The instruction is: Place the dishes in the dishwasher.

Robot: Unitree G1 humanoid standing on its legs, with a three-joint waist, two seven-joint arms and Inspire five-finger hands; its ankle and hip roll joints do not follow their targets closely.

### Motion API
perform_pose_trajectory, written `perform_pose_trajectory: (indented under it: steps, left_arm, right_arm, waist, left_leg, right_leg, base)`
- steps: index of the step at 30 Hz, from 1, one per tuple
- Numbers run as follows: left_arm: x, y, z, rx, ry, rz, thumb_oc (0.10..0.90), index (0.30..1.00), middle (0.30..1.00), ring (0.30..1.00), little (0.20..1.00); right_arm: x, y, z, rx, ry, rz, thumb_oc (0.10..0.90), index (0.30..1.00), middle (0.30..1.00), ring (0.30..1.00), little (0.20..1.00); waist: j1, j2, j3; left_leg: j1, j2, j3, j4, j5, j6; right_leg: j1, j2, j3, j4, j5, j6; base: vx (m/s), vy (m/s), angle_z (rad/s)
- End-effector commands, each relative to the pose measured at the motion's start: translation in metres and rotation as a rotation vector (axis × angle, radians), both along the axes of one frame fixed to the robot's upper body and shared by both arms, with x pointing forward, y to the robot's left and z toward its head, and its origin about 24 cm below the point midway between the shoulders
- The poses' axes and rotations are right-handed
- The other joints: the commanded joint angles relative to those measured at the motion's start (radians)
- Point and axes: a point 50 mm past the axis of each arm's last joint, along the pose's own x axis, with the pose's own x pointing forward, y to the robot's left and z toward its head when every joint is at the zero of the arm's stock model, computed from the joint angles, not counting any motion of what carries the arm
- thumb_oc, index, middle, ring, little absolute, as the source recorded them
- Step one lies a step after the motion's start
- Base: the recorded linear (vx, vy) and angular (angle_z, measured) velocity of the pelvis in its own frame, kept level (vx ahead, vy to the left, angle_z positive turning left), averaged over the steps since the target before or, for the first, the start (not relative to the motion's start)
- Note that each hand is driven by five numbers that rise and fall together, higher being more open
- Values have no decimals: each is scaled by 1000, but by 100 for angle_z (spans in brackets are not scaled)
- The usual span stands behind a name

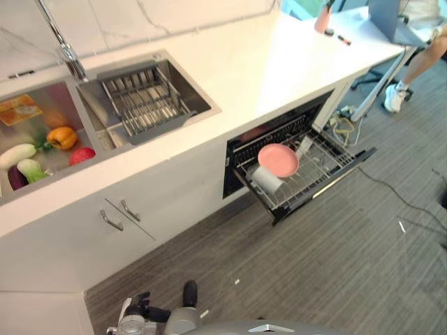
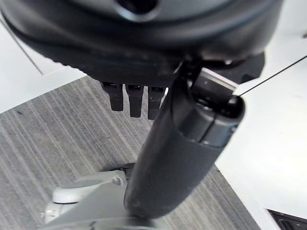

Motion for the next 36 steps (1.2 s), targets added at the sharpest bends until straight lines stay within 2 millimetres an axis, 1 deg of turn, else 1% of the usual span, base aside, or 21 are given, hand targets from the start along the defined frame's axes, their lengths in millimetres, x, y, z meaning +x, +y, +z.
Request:
perform_pose_trajectory:
  steps: [1,2,3,4,8,9,10,13,16,18,20,21,23,24,25,26,27,28,31,34,36]
  left_arm:
    - [0,-11,-5,-25,23,-22,800,900,900,900,900]
    - [0,-11,-5,-25,23,-22,800,900,900,900,900]
    - [-9,-18,-9,-52,56,-26,800,900,900,900,900]
    - [-11,-19,-9,-53,62,-40,800,900,900,900,900]
    - [-13,-20,-10,-54,66,-50,800,900,900,900,900]
    - [-10,-22,-9,-58,56,-56,800,900,900,900,900]
    - [-3,-23,-8,-63,22,-45,800,900,900,900,900]
    - [1,-24,-7,-63,3,-41,800,900,900,900,900]
    - [11,-25,-4,-59,-59,11,800,900,900,900,900]
    - [13,-26,-3,-61,-71,9,800,900,900,900,900]
    - [17,-27,-1,-56,-91,-20,800,900,900,900,900]
    - [17,-27,-1,-56,-91,-20,800,900,900,900,900]
    - [27,-27,2,-53,-130,-22,800,900,900,900,900]
    - [27,-27,2,-53,-130,-22,800,900,900,900,900]
    - [31,-27,4,-52,-155,-25,800,900,900,900,900]
    - [31,-27,4,-52,-155,-25,800,900,900,900,900]
    - [42,-22,10,-41,-207,-26,800,900,900,900,900]
    - [42,-22,10,-41,-207,-26,800,900,900,900,900]
    - [73,-15,29,-22,-346,-57,800,900,900,900,900]
    - [85,-11,37,-9,-394,-79,800,900,900,900,900]
    - [87,-9,39,1,-401,-87,800,900,900,900,900]
  right_arm:
    - [17,-7,22,-3,-157,-85,400,300,300,300,300]
    - [17,-7,22,-3,-157,-85,400,300,300,300,300]
    - [9,3,-14,136,-112,-116,400,300,300,300,300]
    - [12,8,-21,170,-110,-105,400,300,300,300,300]
    - [19,13,-27,200,-112,-86,400,300,300,300,300]
    - [37,24,-32,254,-132,-31,400,300,300,300,300]
    - [74,48,-37,334,-175,77,400,300,300,300,300]
    - [95,63,-34,359,-207,142,400,300,300,300,300]
    - [163,113,-6,377,-308,372,400,300,300,300,300]
    - [171,115,0,377,-326,384,400,300,300,300,300]
    - [199,122,28,381,-405,419,400,300,300,300,300]
    - [199,122,28,381,-405,419,400,300,300,300,300]
    - [225,132,71,331,-495,490,400,300,300,300,300]
    - [225,132,71,331,-495,490,400,300,300,300,300]
    - [235,135,94,267,-504,531,400,300,300,300,300]
    - [235,135,94,267,-504,531,400,300,300,300,300]
    - [245,139,138,151,-552,600,400,300,300,300,300]
    - [245,139,138,151,-552,600,400,300,300,300,300]
    - [247,147,249,-175,-640,701,400,300,300,300,300]
    - [242,148,288,-323,-622,706,400,300,300,300,300]
    - [240,147,294,-372,-592,702,400,300,300,300,300]
  waist:
    - [2,70,74]
    - [2,70,74]
    - [-8,75,87]
    - [-8,79,95]
    - [-7,82,106]
    - [0,89,131]
    - [24,105,178]
    - [37,116,200]
    - [90,145,253]
    - [95,147,254]
    - [131,152,279]
    - [131,152,279]
    - [162,146,311]
    - [162,146,311]
    - [176,143,323]
    - [176,143,323]
    - [200,132,341]
    - [200,132,341]
    - [250,95,373]
    - [268,79,384]
    - [277,71,384]
  left_leg:
    - [58,66,9,110,-186,-16]
    - [58,66,9,110,-186,-16]
    - [56,70,13,113,-182,-16]
    - [55,73,15,111,-179,-17]
    - [53,73,15,107,-176,-18]
    - [42,74,10,105,-168,-19]
    - [-4,68,-12,116,-154,-19]
    - [-25,65,-23,123,-148,-18]
    - [-96,64,-73,119,-129,-30]
    - [-114,61,-82,116,-122,-31]
    - [-164,60,-109,113,-105,-34]
    - [-164,60,-109,113,-105,-34]
    - [-207,63,-127,113,-91,-38]
    - [-207,63,-127,113,-91,-38]
    - [-223,64,-134,111,-84,-40]
    - [-223,64,-134,111,-84,-40]
    - [-253,66,-148,104,-70,-45]
    - [-253,66,-148,104,-70,-45]
    - [-326,60,-185,89,-42,-65]
    - [-356,58,-202,80,-28,-73]
    - [-362,57,-205,73,-23,-76]
  right_leg:
    - [-50,19,-43,39,-16,-3]
    - [-50,19,-43,39,-16,-3]
    - [-55,23,-40,37,-15,-6]
    - [-57,23,-39,36,-14,-6]
    - [-59,24,-40,34,-13,-7]
    - [-70,24,-43,31,-9,-7]
    - [-98,20,-50,27,-1,-10]
    - [-112,18,-53,27,3,-13]
    - [-163,23,-58,21,-2,-16]
    - [-177,23,-61,20,-1,-17]
    - [-216,25,-70,20,5,-19]
    - [-216,25,-70,20,5,-19]
    - [-251,29,-75,20,10,-21]
    - [-251,29,-75,20,10,-21]
    - [-265,31,-78,20,12,-21]
    - [-265,31,-78,20,12,-21]
    - [-292,35,-83,19,16,-19]
    - [-292,35,-83,19,16,-19]
    - [-339,46,-119,19,19,-19]
    - [-360,52,-135,19,22,-18]
    - [-366,55,-138,18,22,-17]
  base:
    - [-13,-16,-8]
    - [-30,-49,-27]
    - [-30,-43,-37]
    - [-30,-43,-37]
    - [-34,-12,-22]
    - [-182,-28,-5]
    - [-182,-28,-5]
    - [-114,1,12]
    - [-32,-41,59]
    - [-47,-15,36]
    - [-31,-17,79]
    - [-44,-18,45]
    - [-40,-9,20]
    - [-23,-16,20]
    - [-15,-16,5]
    - [-41,-46,12]
    - [-26,-30,7]
    - [-24,-56,9]
    - [-7,-102,22]
    - [-2,-60,36]
    - [11,-34,15]
